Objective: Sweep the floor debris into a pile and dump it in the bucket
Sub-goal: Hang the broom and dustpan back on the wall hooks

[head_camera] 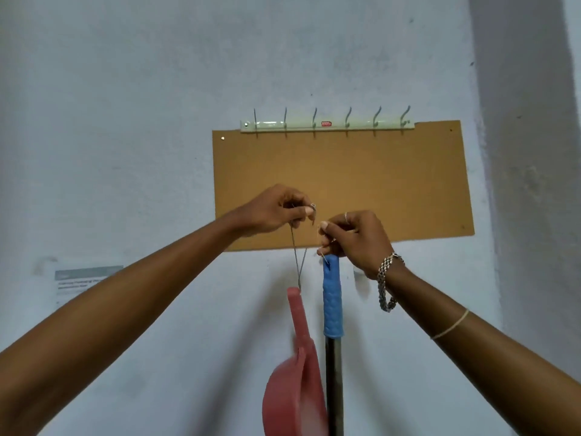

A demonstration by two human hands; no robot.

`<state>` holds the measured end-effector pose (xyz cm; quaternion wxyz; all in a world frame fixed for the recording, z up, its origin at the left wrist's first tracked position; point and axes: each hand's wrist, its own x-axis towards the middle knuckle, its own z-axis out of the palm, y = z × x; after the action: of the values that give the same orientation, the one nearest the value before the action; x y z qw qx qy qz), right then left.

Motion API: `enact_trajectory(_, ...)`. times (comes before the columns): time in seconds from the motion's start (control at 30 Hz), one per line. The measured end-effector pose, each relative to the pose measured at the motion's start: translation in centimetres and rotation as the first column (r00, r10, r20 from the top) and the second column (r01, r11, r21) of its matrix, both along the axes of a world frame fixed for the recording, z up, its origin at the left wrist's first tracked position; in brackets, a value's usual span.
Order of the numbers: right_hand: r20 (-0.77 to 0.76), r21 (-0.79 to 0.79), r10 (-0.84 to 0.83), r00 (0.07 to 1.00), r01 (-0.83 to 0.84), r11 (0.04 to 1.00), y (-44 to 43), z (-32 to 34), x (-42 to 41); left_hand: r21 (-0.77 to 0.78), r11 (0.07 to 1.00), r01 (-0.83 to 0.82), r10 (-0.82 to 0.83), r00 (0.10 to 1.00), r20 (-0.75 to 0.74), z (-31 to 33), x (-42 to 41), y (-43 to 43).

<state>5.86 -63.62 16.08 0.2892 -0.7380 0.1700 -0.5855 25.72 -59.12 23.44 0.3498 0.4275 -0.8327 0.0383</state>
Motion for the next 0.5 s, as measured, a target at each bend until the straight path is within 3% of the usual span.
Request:
enact_trajectory(0.1,0.003,-0.116,-0.079,0.997,0.079,0.990,-2.0,5.2,-0.3,-0.165,0.984,-0.074,0.090,0.992,0.091,5.2,-0.2,-1.6)
enact_trajectory(0.27,0.076,-0.208,-0.122,0.990,0.136,0.969,-5.8,12.4,-0.8,-0.288,0.953,-0.088,0.085,0.996,-0.022,11.0,-1.0,-3.7)
enact_trajectory(0.5,0.083,-0.330,-0.119,0.989,0.140,0.934,-9.1,19.6,-0.6,-0.461,0.844,-0.274,0.255,0.961,-0.105,15.5,-2.1,-7.1)
